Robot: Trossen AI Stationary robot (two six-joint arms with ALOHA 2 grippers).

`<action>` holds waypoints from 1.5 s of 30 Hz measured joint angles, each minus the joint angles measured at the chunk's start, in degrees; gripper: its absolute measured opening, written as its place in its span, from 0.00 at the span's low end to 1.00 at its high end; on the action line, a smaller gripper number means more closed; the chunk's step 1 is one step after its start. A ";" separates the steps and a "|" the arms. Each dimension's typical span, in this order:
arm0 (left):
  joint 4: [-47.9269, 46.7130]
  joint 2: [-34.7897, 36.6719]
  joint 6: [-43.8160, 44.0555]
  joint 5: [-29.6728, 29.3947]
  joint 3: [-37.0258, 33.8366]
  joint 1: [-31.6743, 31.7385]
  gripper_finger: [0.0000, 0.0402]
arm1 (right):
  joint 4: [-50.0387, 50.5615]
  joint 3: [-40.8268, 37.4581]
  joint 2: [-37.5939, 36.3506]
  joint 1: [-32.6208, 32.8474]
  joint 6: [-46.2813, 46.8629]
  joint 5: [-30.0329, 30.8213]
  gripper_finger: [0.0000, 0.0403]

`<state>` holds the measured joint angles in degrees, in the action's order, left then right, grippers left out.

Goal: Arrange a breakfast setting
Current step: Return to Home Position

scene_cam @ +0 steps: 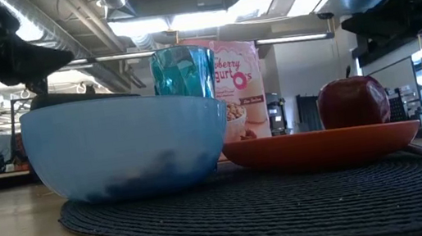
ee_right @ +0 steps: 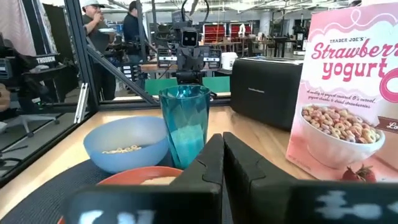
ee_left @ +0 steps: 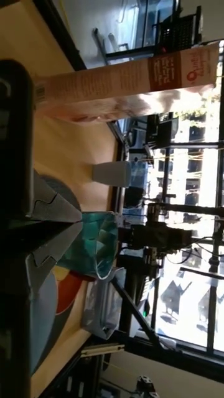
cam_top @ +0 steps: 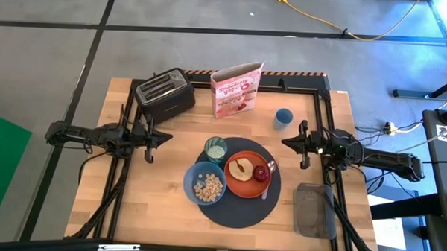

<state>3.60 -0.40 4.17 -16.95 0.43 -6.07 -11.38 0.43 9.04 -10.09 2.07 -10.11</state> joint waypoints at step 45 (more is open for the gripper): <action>-0.60 -4.48 -4.80 1.39 0.00 -0.02 0.01 | 9.81 0.00 0.57 -0.07 -0.86 7.14 0.00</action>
<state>3.01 -4.89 -0.62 -15.56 0.43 -6.09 -1.56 0.43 9.61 -10.15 1.21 -2.97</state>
